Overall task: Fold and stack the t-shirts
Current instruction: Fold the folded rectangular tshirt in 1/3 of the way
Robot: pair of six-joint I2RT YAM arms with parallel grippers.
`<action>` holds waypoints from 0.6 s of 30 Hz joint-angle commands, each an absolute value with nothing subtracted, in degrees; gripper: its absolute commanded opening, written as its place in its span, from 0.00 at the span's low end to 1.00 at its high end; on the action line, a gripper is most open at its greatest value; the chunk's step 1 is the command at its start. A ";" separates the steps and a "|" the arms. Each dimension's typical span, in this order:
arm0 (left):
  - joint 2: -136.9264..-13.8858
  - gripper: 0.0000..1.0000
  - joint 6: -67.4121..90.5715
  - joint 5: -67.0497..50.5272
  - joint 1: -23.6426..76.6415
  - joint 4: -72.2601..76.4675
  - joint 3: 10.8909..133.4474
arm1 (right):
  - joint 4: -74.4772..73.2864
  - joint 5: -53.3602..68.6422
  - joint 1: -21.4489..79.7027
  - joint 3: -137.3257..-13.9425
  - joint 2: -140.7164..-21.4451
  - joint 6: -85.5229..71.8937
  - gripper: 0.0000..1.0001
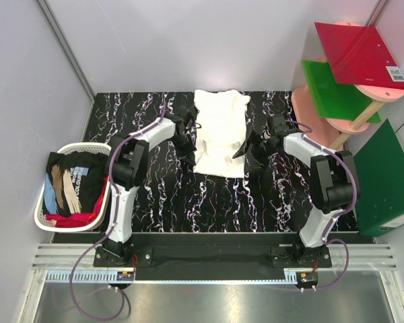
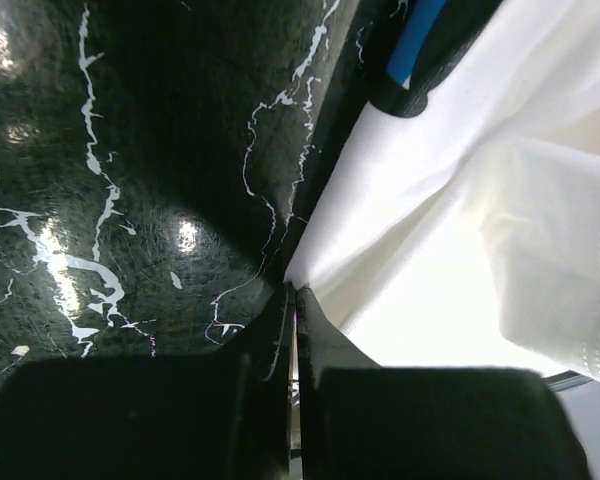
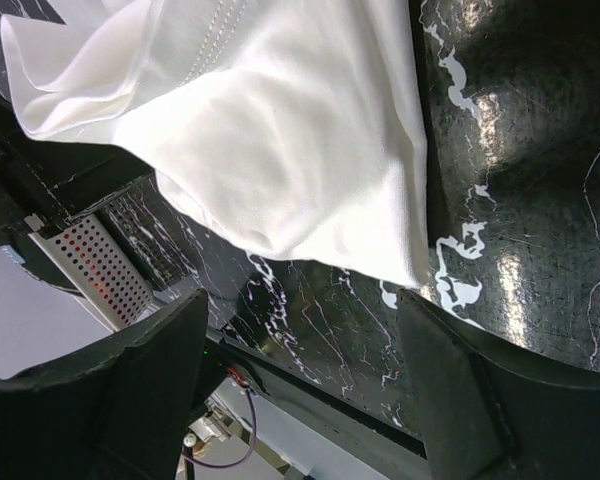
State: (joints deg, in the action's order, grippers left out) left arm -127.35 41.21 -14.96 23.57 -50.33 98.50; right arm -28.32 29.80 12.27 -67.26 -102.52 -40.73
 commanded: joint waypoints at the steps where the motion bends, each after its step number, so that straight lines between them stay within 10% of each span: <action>1: -125.87 0.00 40.26 -10.72 23.64 -53.35 95.28 | -27.69 32.34 12.48 -69.08 -103.36 -41.04 0.82; 11: -121.03 0.01 39.64 -8.17 23.73 -54.76 87.98 | -27.60 34.36 12.39 -71.10 -106.61 -40.52 0.82; 13: -119.10 0.41 39.11 -8.70 23.73 -54.84 87.89 | -27.60 34.89 12.48 -71.54 -107.05 -40.34 0.80; 14: -118.05 0.82 38.94 -8.53 23.82 -54.84 87.89 | -27.25 35.33 12.48 -71.89 -107.05 -39.91 0.73; 17: -111.30 0.99 38.76 -7.03 23.91 -54.93 89.03 | -26.55 37.79 12.48 -72.68 -107.93 -39.81 0.04; 18: -110.23 0.99 38.76 -6.94 23.91 -55.19 89.47 | -26.28 38.84 12.48 -72.77 -108.10 -39.64 0.00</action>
